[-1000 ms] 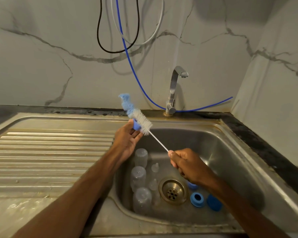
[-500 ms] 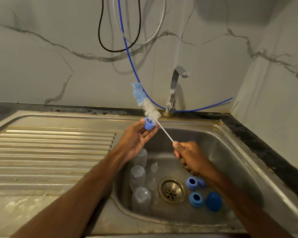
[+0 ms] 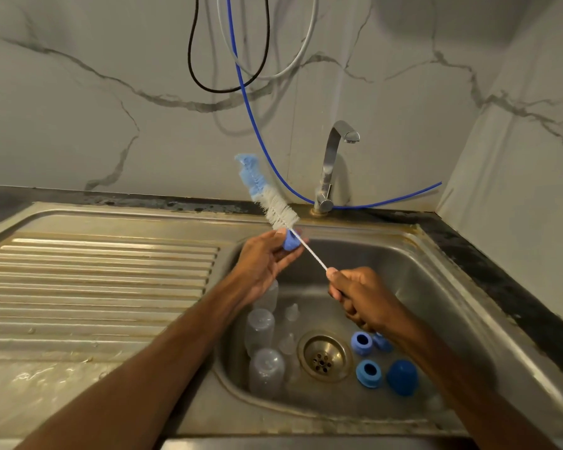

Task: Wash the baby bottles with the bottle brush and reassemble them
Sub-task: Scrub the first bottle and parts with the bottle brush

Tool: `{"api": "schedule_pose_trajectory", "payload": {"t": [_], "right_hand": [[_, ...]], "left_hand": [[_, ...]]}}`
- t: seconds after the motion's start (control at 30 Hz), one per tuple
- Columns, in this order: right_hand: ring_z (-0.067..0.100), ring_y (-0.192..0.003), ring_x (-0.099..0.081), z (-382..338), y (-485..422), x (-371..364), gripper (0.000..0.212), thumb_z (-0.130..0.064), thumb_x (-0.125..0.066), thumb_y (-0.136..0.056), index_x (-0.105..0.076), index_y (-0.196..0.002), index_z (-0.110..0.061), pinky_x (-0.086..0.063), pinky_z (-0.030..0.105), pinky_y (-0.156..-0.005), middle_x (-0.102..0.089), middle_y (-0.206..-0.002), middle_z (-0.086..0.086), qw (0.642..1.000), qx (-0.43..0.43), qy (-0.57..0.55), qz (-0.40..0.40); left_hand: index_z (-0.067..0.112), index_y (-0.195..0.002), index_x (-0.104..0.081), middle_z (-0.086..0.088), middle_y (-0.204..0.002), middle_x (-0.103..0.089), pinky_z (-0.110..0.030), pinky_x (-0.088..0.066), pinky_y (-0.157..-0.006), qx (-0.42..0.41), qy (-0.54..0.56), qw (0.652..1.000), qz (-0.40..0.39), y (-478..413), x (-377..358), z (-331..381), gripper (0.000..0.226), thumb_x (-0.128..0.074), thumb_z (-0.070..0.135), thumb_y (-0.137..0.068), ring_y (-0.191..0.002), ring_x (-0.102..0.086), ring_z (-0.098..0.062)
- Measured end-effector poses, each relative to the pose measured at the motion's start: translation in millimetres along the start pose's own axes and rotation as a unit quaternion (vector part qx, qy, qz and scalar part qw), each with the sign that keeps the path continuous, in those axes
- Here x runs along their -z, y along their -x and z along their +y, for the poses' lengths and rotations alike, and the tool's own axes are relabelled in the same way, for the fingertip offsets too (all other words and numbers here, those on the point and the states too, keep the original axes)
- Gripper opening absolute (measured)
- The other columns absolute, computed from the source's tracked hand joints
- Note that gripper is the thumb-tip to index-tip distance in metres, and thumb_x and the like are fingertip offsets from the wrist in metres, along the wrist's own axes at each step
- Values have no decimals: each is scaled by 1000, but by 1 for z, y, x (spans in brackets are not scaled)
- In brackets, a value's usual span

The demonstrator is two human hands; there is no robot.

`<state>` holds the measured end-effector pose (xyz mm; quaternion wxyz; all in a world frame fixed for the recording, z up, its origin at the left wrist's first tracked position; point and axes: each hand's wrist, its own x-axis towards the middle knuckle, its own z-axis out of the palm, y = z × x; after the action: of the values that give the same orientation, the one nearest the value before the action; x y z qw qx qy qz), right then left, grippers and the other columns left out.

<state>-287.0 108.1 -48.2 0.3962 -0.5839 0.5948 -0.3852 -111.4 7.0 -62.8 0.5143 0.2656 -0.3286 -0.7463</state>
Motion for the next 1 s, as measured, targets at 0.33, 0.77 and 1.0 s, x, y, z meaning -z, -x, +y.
{"api": "schedule_pose_trajectory", "payload": {"t": [0.33, 0.77, 1.0], "right_hand": [[7, -37, -28, 8, 4, -2, 48, -32, -45, -107, -54, -64, -12, -23, 19, -38, -35, -45, -1, 999, 34, 31, -11], [9, -39, -23, 3, 6, 0, 47, -39, -42, -107, -50, -67, -16, -19, 19, -37, -34, -49, -1, 998, -19, 27, -45], [9, -37, -24, 6, 4, 2, 47, -37, -42, -108, -50, -67, -15, -20, 20, -36, -34, -47, -2, 999, -19, 20, -16]], "left_hand": [[2, -137, -55, -20, -128, -68, -32, -63, -79, -49, 96, 989, 100, -8, 19, 11, 36, -52, 20, -106, -109, -72, -28], [1, -132, -59, -20, -126, -69, -34, -62, -86, -39, 81, 989, 118, -6, 17, 6, 33, -55, 17, -104, -112, -71, -28], [1, -130, -58, -24, -127, -66, -33, -63, -83, -29, 93, 992, 86, 0, 10, 10, 31, -52, 19, -106, -110, -71, -31]]}}
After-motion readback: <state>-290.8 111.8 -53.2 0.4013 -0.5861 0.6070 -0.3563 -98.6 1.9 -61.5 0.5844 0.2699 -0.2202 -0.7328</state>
